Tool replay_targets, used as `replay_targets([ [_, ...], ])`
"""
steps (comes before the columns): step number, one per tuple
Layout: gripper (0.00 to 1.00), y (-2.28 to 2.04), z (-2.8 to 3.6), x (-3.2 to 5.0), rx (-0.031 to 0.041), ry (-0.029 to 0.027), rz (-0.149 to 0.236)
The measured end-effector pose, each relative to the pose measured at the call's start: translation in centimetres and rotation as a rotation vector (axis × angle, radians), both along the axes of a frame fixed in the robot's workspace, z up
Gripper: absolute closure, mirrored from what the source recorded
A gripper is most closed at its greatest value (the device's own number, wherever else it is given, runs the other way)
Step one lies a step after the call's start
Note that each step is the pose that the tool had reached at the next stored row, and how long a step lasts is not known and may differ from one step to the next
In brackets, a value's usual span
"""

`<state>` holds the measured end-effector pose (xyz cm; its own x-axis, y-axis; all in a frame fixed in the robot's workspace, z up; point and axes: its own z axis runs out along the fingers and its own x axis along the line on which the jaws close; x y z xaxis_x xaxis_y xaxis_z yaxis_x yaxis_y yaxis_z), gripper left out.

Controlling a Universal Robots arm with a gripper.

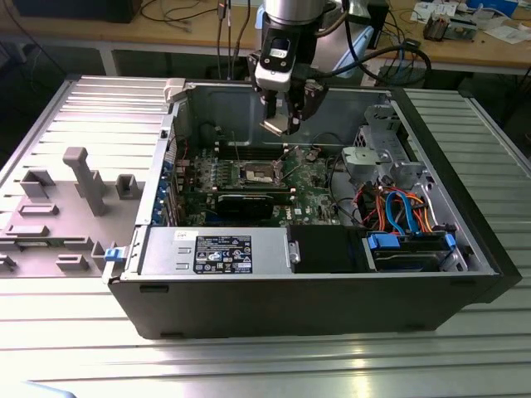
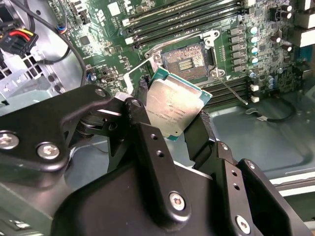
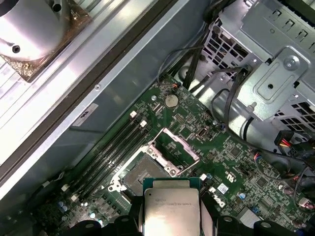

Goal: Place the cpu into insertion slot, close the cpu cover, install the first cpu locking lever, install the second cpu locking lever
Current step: 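Place the cpu into insertion slot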

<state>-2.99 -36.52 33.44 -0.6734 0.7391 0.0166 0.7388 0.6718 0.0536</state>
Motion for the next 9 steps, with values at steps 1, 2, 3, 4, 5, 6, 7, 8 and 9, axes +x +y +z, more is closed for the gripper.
replay_targets([
  [1, 0.45, 0.00, -0.07, 0.00, -0.0001, 0.0000, -0.007],
  [2, 0.45, 0.00, -0.12, 0.00, -0.0002, 0.0000, -0.015],
  [3, 0.45, 0.00, -0.18, 0.00, -0.0003, 0.0000, -0.023],
  [4, 0.45, 0.00, -0.24, 0.00, -0.0004, 0.0000, -0.031],
  [5, 0.45, 0.00, -0.37, 0.00, -0.0005, 0.0000, -0.051],
  [6, 0.45, 0.00, -0.46, 0.00, -0.0006, 0.0000, -0.065],
  [7, 0.45, 0.00, -0.55, 0.00, -0.0007, 0.0000, -0.078],
  [8, 0.45, 0.00, -0.66, 0.00, -0.0010, 0.0000, -0.094],
  [9, 0.45, 0.00, -0.72, 0.00, -0.0011, 0.0000, -0.103],
])
